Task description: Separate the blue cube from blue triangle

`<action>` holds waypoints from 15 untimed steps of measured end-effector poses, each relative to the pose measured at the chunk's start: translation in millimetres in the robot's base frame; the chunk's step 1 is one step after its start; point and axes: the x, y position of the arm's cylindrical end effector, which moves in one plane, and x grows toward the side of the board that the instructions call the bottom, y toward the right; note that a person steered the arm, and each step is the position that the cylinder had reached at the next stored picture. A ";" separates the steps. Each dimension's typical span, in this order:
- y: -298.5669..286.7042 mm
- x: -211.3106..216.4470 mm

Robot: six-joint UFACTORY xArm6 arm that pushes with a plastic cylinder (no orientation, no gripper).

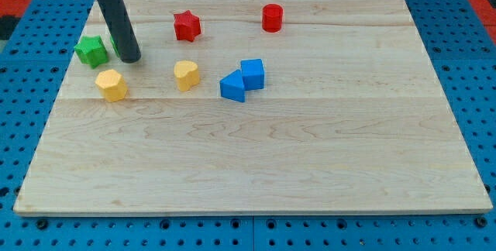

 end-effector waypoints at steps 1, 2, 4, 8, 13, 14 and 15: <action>-7.3 -26.6; 16.5 -26.6; 64.6 -18.9; 197.6 -48.0; 200.4 16.6; 157.8 8.6; 120.0 14.5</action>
